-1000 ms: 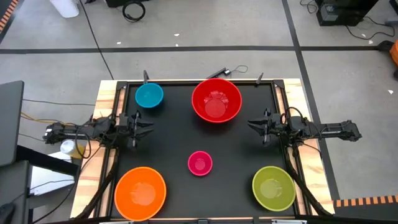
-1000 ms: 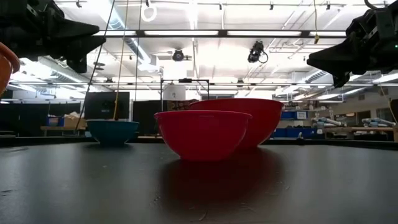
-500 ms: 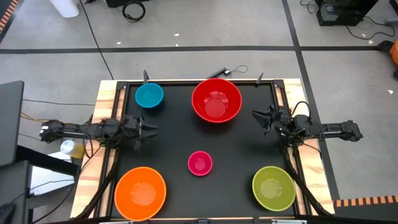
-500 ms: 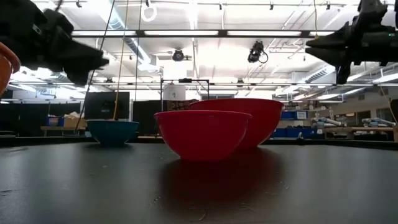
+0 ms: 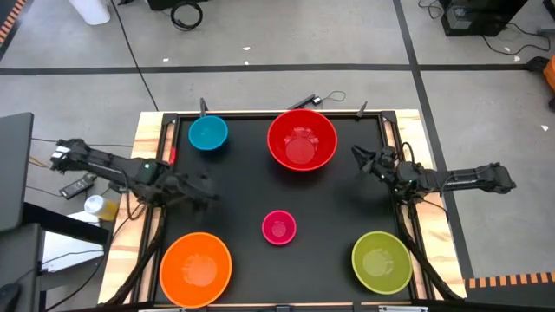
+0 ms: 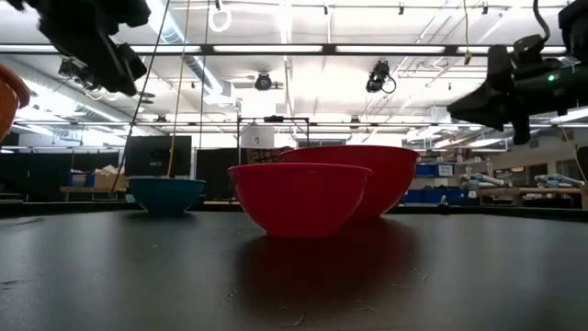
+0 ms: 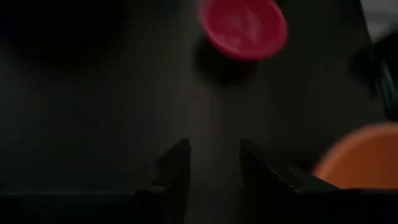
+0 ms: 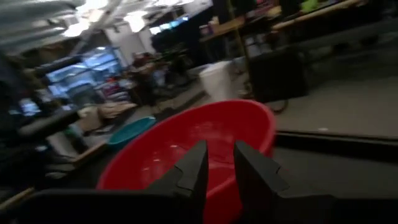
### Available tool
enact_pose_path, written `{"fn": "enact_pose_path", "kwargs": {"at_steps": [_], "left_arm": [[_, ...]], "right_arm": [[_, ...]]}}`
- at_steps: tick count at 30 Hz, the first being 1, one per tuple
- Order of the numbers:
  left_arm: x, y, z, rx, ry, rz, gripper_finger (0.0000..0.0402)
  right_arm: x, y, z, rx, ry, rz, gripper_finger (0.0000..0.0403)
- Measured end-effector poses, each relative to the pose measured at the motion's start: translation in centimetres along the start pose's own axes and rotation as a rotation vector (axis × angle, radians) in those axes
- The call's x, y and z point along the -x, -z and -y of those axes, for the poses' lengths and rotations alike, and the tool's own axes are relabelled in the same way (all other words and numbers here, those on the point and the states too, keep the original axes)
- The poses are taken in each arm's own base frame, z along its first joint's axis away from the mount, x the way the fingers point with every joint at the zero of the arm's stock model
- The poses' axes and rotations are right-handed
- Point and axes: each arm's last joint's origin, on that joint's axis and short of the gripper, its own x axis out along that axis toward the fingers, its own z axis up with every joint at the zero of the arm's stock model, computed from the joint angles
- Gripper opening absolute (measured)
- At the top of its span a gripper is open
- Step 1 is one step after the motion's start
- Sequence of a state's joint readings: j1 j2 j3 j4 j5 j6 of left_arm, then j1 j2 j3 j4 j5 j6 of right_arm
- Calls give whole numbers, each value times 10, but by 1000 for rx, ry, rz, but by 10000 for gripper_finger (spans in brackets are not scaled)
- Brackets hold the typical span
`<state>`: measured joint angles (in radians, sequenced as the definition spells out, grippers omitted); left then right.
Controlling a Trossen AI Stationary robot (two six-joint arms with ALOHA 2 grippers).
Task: Nest bowls inside each other
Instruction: Stack the orange bowl on the large red bowl
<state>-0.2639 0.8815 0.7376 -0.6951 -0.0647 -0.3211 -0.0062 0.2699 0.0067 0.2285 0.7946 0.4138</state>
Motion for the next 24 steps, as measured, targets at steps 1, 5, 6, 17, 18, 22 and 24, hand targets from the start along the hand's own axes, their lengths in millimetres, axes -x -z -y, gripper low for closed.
{"fn": "enact_pose_path", "kwargs": {"at_steps": [1, 5, 6, 17, 18, 22, 24], "left_arm": [[-2, -4, 6, -21, 31, -21, 142], [-15, -14, 25, -82, 85, -82, 142], [-19, -16, 28, -90, 80, -91, 142], [-53, -25, 25, -26, -34, -119, 180], [-53, -25, 26, -26, -17, -127, 189], [-52, -22, 29, -21, 41, -162, 220], [-52, -22, 28, -1, 44, -174, 231]], "right_arm": [[-1, 1, 1, -3, 17, -3, 87], [-3, 7, 2, 19, 23, -55, 93], [-4, 9, 1, 32, 14, -76, 98], [-10, 21, -8, 2, -117, -286, 193], [-11, 20, -11, -8, -139, -312, 205], [-19, 11, -26, -15, -176, -364, 240], [-25, 4, -36, -12, -178, -370, 247]]}}
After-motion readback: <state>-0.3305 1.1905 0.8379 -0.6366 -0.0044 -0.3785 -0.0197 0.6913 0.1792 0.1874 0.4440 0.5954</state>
